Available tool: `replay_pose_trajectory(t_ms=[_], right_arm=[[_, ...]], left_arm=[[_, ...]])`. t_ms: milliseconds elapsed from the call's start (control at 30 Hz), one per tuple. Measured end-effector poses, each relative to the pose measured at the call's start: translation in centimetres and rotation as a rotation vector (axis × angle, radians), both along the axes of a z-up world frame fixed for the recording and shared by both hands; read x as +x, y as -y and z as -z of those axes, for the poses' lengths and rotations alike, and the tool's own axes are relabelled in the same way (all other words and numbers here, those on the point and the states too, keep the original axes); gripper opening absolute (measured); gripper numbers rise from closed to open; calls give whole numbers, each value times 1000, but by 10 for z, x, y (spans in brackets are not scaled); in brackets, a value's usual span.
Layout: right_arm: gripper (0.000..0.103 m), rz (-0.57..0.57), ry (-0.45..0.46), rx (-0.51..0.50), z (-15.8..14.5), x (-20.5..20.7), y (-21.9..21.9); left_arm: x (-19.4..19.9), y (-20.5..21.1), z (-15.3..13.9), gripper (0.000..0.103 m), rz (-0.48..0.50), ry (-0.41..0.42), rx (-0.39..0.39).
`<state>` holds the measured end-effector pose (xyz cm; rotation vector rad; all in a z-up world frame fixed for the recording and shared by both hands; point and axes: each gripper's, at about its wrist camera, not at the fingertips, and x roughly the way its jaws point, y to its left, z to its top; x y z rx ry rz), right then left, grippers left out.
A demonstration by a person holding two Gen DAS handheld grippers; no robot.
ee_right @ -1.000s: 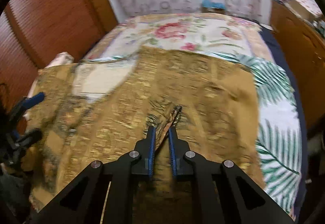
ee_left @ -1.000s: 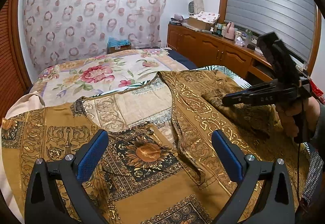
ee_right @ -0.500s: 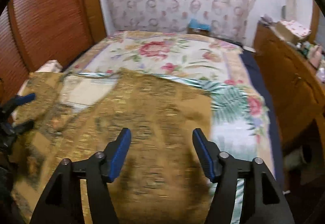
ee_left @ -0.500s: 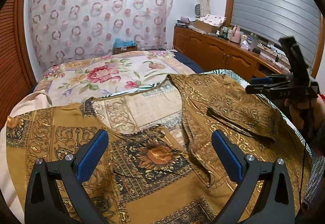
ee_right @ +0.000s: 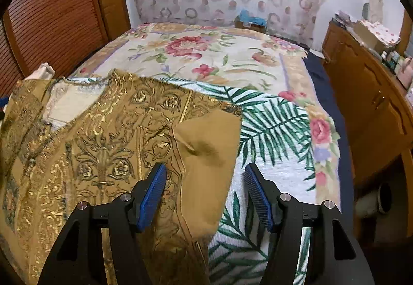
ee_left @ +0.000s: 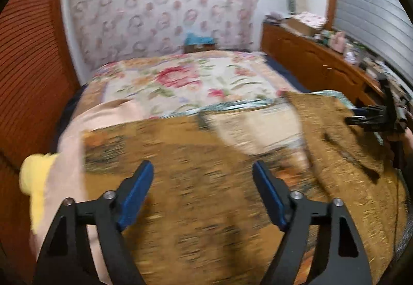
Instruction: Fold small clothes
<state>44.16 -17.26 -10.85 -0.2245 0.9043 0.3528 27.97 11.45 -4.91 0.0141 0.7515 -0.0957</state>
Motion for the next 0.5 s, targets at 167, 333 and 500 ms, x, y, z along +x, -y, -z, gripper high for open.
replay_pose_trajectory(t_ms=[167,333,500], right_arm=[[66,-12,36,9,2,-1,5],[66,-16,49,20,3,-9,12],[70,-25,42,26,4,-10,13]], left_arm=[[3,-49,10,66,-131,-51,32],[13,-70,19,57,-167,-101,18],[21,-73,32,56,-166,-144,4]])
